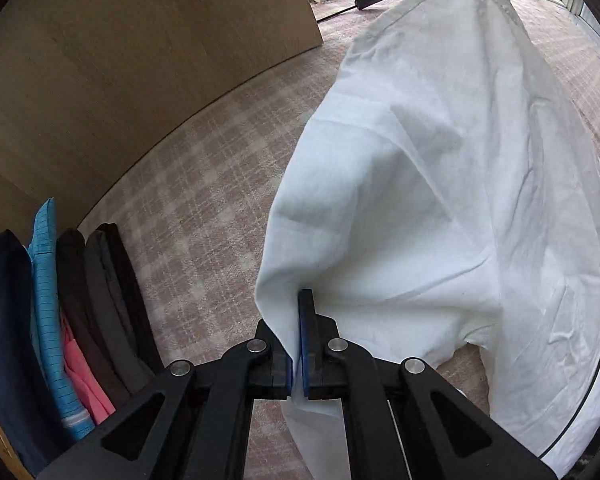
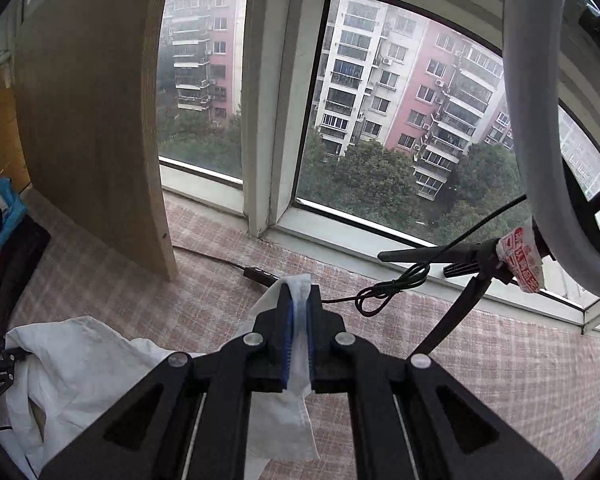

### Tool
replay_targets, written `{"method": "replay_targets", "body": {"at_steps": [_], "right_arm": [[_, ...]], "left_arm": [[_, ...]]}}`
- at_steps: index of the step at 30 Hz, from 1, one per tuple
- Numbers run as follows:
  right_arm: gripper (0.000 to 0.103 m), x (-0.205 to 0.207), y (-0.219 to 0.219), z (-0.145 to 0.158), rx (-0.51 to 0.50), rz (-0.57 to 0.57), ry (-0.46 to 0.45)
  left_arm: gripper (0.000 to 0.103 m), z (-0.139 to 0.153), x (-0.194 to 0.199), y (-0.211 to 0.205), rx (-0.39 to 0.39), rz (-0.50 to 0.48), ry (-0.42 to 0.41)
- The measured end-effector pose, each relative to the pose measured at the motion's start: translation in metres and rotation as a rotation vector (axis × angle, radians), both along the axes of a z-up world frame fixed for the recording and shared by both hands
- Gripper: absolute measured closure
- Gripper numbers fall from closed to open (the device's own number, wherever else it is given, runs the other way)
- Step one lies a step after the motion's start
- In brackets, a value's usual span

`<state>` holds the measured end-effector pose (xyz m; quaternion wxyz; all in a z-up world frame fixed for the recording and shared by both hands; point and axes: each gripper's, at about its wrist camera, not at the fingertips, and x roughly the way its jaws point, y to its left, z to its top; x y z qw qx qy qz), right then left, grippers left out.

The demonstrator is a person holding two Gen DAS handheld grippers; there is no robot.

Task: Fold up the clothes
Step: 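Lay the shirt flat on the rug and open both tools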

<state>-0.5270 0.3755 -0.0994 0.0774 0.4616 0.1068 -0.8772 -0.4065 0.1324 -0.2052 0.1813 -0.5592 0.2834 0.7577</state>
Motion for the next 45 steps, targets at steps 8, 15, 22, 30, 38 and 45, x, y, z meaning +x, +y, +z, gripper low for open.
{"method": "replay_targets", "body": {"at_steps": [8,15,22,30,38,45], "right_arm": [[0.075,0.032,0.044,-0.004,-0.141,-0.030,-0.056],[0.075,0.143,0.126,0.023,-0.372,-0.094,-0.005],[0.075,0.273,0.184,0.100,-0.545,-0.131,0.092],[0.075,0.355,0.196,0.163,-0.725,0.040,0.180],[0.074,0.346,0.172,0.095,-0.793,0.170,0.015],[0.074,0.350,0.102,0.034,-0.784,0.262,-0.134]], "left_arm": [[0.097,0.007,0.002,0.001,0.030,-0.002,-0.010],[0.085,0.037,0.007,-0.027,0.129,0.035,0.025],[0.082,0.078,0.030,-0.056,0.219,0.075,0.102],[0.081,0.110,0.093,-0.090,0.152,0.194,0.171],[0.082,0.141,0.172,-0.131,0.192,0.427,0.195],[0.077,0.095,0.225,-0.080,0.325,0.421,0.105]]}}
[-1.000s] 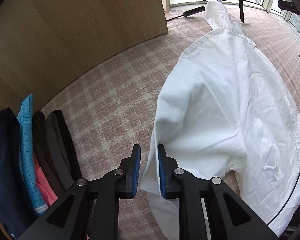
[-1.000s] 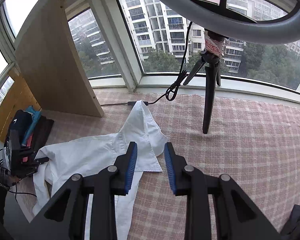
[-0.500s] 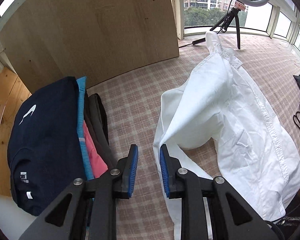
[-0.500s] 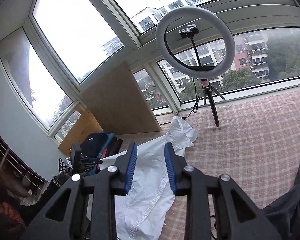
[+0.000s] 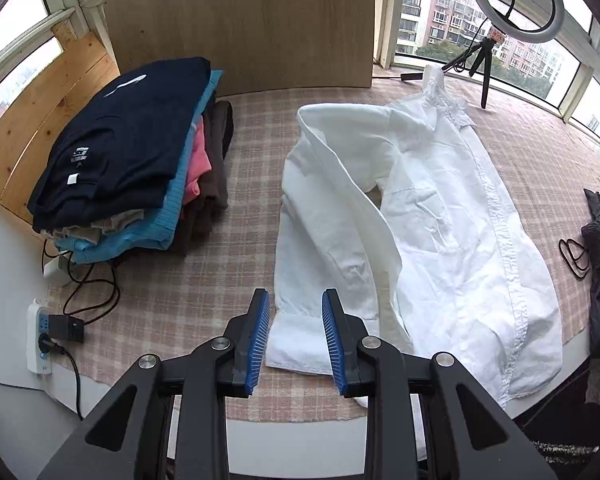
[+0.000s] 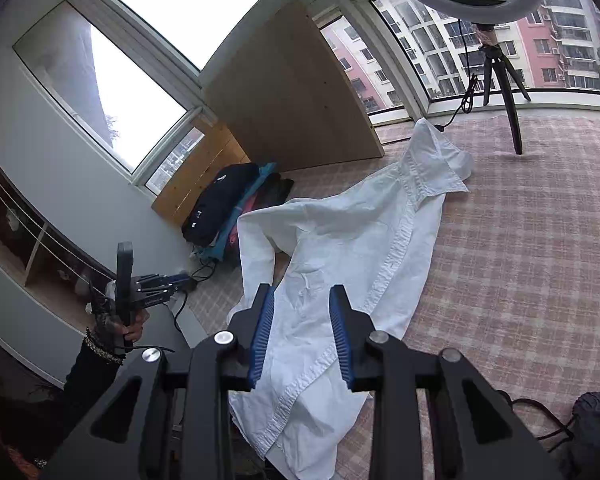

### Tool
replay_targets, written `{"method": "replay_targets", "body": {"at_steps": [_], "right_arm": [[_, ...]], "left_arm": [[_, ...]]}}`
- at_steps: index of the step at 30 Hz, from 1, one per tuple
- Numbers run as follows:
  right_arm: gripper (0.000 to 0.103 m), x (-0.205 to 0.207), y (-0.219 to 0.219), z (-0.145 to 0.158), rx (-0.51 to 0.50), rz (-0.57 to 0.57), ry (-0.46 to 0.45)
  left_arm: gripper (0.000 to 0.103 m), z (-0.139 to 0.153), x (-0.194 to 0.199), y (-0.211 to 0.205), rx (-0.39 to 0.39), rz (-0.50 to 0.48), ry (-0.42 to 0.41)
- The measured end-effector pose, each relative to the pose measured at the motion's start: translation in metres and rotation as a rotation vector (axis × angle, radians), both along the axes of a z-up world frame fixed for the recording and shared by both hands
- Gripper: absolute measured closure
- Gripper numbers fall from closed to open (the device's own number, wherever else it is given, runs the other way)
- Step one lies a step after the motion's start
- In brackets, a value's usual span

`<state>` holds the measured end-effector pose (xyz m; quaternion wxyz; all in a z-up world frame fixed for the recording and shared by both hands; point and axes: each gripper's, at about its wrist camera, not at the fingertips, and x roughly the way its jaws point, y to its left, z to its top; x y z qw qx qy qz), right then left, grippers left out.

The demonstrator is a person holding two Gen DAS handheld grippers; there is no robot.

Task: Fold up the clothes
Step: 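Move both open tools over the white shirt toward its hem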

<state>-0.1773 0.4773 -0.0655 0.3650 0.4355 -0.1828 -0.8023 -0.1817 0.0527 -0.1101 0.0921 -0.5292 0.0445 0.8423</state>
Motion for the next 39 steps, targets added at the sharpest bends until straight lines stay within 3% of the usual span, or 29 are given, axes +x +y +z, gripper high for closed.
{"method": "replay_targets", "body": {"at_steps": [2,5,8,10,14,18,22,25,28,33,36,39], "right_arm": [[0.075,0.003,-0.024,-0.020,0.032,0.010,-0.015],[0.074,0.006,-0.058,-0.053,0.076,0.038,-0.085],[0.075,0.014,-0.086,-0.085,0.104,0.066,-0.150],[0.074,0.020,-0.101,-0.106,0.117,0.091,-0.199],[0.075,0.028,-0.105,-0.125,0.185,0.038,-0.230],[0.075,0.019,-0.077,-0.106,0.242,-0.082,-0.183],[0.077,-0.004,-0.040,-0.066,0.292,-0.185,-0.098],[0.079,-0.032,-0.030,-0.046,0.310,-0.191,-0.045],[0.079,-0.070,-0.043,-0.052,0.340,-0.129,-0.029],[0.079,-0.136,-0.079,-0.099,0.444,-0.031,-0.053],[0.079,-0.153,-0.085,-0.111,0.393,0.027,-0.111],[0.079,-0.147,-0.075,-0.085,0.311,0.079,-0.093]], "left_arm": [[0.076,-0.019,0.003,0.023,0.074,-0.024,-0.029],[0.074,-0.049,-0.018,0.050,0.093,-0.038,-0.065],[0.076,-0.073,-0.041,0.059,0.009,-0.031,-0.089],[0.089,-0.080,-0.054,0.055,-0.055,-0.038,-0.084],[0.088,-0.080,-0.078,0.015,-0.192,0.010,-0.037],[0.083,-0.069,-0.084,-0.030,-0.165,0.027,-0.022],[0.064,-0.054,-0.061,-0.052,-0.186,0.018,0.026],[0.064,-0.052,-0.042,-0.066,-0.153,0.024,0.023],[0.070,-0.049,-0.021,-0.075,-0.129,0.101,-0.006],[0.070,-0.020,0.046,-0.028,-0.027,0.104,0.038],[0.069,0.000,0.090,0.004,-0.024,0.106,0.057],[0.069,0.023,0.131,0.013,-0.041,0.160,0.066]]}}
